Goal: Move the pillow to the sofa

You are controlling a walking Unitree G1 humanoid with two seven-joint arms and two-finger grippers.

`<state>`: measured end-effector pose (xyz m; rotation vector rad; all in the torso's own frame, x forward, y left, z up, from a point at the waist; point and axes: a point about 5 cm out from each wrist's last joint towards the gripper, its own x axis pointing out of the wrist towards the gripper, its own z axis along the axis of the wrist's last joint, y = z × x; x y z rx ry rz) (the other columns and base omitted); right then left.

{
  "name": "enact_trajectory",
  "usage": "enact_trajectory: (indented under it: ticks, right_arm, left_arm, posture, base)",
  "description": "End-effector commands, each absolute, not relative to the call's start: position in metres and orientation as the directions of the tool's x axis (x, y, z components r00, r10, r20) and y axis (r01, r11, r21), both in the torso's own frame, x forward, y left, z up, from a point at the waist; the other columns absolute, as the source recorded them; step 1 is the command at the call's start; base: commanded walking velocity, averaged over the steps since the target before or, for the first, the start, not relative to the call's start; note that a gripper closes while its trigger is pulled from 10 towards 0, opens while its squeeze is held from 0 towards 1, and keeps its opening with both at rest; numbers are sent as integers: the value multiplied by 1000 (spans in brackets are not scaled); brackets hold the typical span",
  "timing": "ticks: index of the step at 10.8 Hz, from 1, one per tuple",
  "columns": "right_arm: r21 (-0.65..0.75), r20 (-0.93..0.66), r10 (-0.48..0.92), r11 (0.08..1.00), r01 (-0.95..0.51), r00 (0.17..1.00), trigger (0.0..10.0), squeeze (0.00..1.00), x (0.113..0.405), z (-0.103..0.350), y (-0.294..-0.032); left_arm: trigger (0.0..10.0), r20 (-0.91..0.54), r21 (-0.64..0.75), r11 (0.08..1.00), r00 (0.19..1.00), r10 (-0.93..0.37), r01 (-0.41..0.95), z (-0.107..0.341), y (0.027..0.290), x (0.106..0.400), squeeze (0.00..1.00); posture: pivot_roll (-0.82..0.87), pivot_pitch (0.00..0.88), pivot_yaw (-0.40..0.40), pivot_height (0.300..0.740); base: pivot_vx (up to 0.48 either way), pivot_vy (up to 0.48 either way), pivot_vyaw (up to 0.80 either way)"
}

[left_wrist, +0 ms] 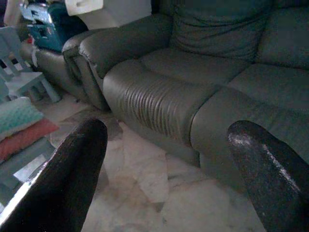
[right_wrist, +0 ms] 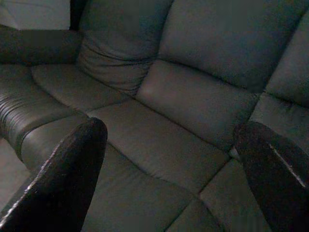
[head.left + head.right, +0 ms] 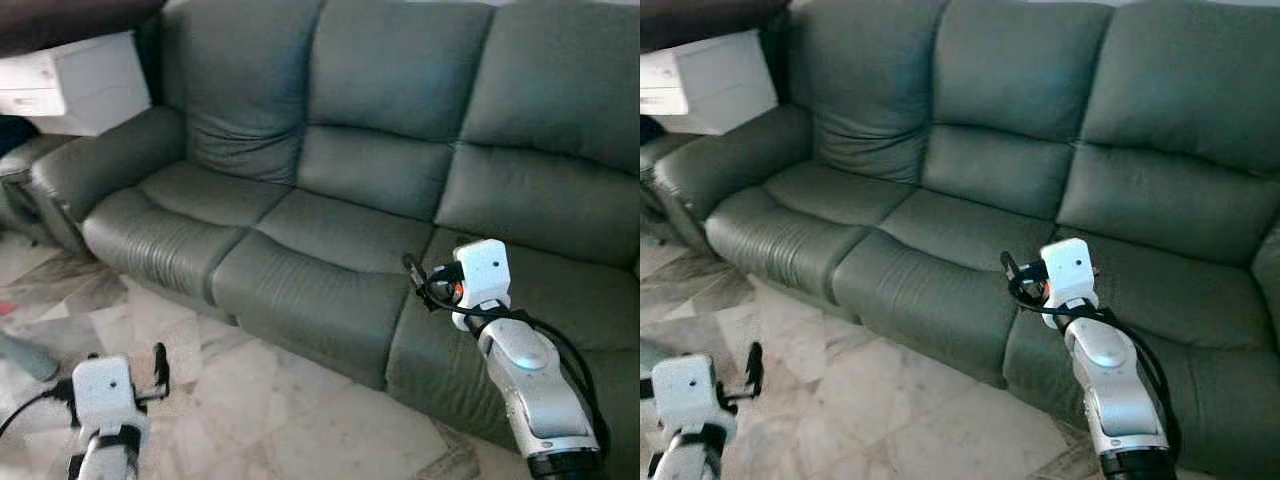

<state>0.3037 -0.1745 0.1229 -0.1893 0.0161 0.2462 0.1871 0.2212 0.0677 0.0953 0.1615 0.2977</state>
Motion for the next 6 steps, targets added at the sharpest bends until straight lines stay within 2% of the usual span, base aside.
enact_trajectory:
  ticks: [1,4,6]
  right_arm:
    - [-171,-23,242,955,-242,970,10000,0,309,126,-171]
    - [-153,17,300,943,-294,954,10000,0,326,134,-146]
    - [-145,24,300,945,-294,954,10000,0,328,132,-141]
  left_arm:
    - [10000,-115,140,946,944,310,-293,77,225,191,0]
    - [10000,-93,149,926,927,363,-347,81,238,192,0]
    - [10000,-87,122,932,932,352,-341,84,239,195,0]
  posture:
    - [-155,0,50,740]
    - [-120,0,44,740]
    - [-108,0,40,740]
  base:
    - [0,0,0]
    - [0,0,0]
    - [0,0,0]
